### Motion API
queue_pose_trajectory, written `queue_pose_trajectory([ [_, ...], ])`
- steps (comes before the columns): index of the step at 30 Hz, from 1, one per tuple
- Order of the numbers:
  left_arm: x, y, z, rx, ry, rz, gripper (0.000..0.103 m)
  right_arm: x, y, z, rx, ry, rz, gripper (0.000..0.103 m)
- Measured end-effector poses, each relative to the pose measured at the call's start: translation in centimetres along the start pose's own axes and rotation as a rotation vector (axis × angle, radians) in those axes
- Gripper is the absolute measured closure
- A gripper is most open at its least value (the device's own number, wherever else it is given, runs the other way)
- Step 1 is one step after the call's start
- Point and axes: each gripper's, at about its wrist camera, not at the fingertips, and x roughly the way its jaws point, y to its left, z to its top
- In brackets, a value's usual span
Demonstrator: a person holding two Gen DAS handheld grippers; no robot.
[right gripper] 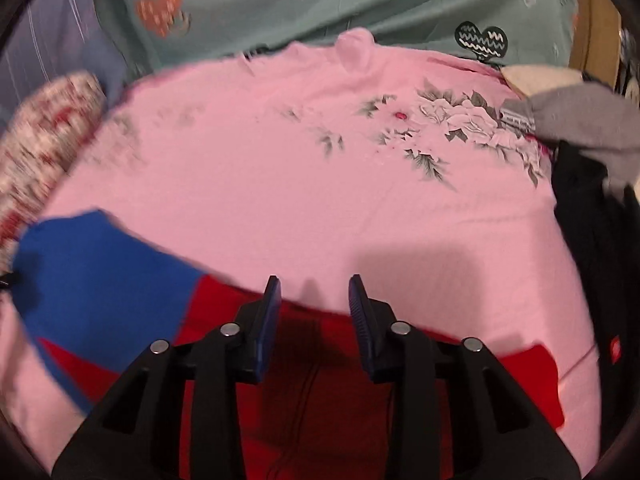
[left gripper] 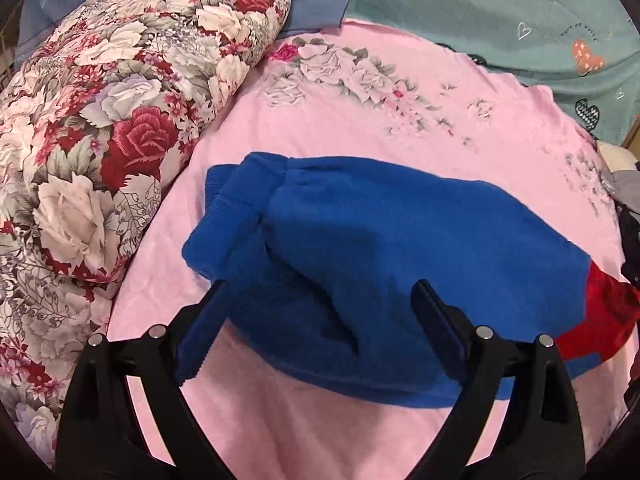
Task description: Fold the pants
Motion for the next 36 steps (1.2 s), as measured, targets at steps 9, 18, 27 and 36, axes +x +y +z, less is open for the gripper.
queue_pose_trajectory([
  [9, 3.9, 3.0, -0.5, -0.029, 0.094, 0.321, 0.01, -7.2, -6.5, -3.6, 0.269, -0.081, -0.028, 0.044],
  [18, -1.9, -0.2, 0.2, 0.021, -0.071, 0.136, 0.008, -8.8, -9.7, -6.0, 0.424, -0.029, -0.047, 0.032],
  [27, 4.4, -3.8, -0.9, 0.14, 0.109, 0.036, 0.007, -4.4, -9.7, -7.3, 0.498, 0.07, 0.025, 0.032],
  [36, 5.2, -3.0, -1.9, 0.102, 0.116, -0.01, 0.004, -2.8, -10.2, -6.1, 0.536, 0.084, 0.05, 0.078],
])
